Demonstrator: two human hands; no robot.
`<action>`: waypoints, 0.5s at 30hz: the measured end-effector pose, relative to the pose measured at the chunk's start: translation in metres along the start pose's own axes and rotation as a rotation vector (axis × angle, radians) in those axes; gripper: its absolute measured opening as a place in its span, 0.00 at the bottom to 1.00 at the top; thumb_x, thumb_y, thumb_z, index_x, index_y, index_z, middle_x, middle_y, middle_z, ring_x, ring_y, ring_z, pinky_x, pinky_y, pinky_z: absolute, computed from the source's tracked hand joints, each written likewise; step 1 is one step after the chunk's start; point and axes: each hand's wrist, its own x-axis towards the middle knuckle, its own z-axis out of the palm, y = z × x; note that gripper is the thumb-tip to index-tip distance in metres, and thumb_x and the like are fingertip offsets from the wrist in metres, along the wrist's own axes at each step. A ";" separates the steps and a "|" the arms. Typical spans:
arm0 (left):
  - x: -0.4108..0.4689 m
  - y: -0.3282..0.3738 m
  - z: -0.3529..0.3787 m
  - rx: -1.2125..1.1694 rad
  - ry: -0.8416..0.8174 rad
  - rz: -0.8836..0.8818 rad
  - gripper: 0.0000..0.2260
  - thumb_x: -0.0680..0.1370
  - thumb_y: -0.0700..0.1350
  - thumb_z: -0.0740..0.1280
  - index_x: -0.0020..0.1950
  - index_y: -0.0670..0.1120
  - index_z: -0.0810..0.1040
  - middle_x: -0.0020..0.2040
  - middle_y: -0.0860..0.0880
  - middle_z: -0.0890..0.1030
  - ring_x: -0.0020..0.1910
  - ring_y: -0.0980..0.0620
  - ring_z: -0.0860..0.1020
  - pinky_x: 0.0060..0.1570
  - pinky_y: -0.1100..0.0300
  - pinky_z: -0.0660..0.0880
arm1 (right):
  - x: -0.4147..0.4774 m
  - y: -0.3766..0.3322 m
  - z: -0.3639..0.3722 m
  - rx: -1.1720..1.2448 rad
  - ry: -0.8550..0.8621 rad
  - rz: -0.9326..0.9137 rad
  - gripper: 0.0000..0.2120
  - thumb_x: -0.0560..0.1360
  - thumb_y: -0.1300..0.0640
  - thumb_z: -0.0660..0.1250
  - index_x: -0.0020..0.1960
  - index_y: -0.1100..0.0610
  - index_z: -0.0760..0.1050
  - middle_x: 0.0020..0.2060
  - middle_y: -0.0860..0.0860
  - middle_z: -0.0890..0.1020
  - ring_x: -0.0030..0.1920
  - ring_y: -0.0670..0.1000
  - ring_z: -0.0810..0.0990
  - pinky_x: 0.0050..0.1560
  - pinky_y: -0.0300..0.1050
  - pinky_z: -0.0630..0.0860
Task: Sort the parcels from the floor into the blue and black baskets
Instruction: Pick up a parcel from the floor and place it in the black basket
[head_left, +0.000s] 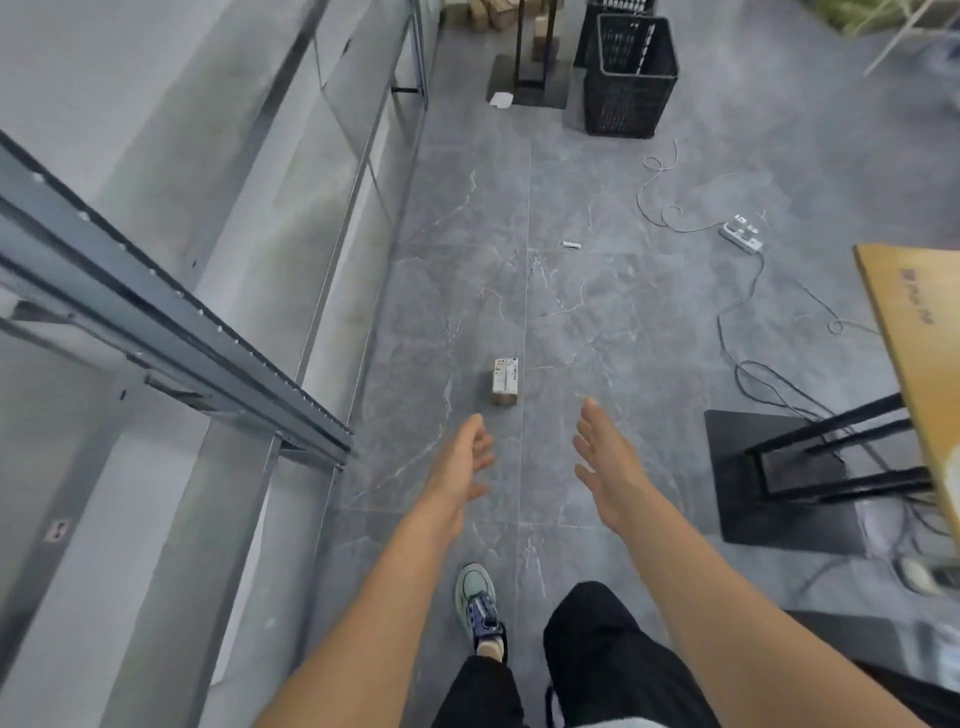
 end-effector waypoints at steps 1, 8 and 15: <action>0.013 0.008 0.001 0.007 -0.006 -0.011 0.21 0.85 0.59 0.57 0.72 0.48 0.74 0.71 0.49 0.77 0.64 0.52 0.77 0.56 0.52 0.73 | 0.014 -0.006 0.003 0.000 0.008 0.008 0.32 0.86 0.37 0.56 0.85 0.50 0.56 0.84 0.49 0.60 0.82 0.52 0.61 0.82 0.58 0.58; 0.120 0.055 0.020 0.090 0.013 -0.114 0.25 0.85 0.60 0.56 0.77 0.47 0.71 0.73 0.49 0.75 0.68 0.50 0.76 0.69 0.46 0.70 | 0.129 -0.044 0.016 -0.005 0.038 0.124 0.32 0.85 0.37 0.57 0.85 0.50 0.57 0.83 0.50 0.62 0.82 0.51 0.62 0.82 0.57 0.58; 0.252 0.079 0.042 0.162 0.053 -0.238 0.26 0.86 0.59 0.55 0.79 0.46 0.67 0.74 0.48 0.74 0.66 0.52 0.75 0.66 0.48 0.68 | 0.269 -0.068 0.014 -0.039 0.005 0.250 0.27 0.87 0.41 0.55 0.82 0.53 0.64 0.75 0.48 0.71 0.75 0.49 0.70 0.68 0.46 0.65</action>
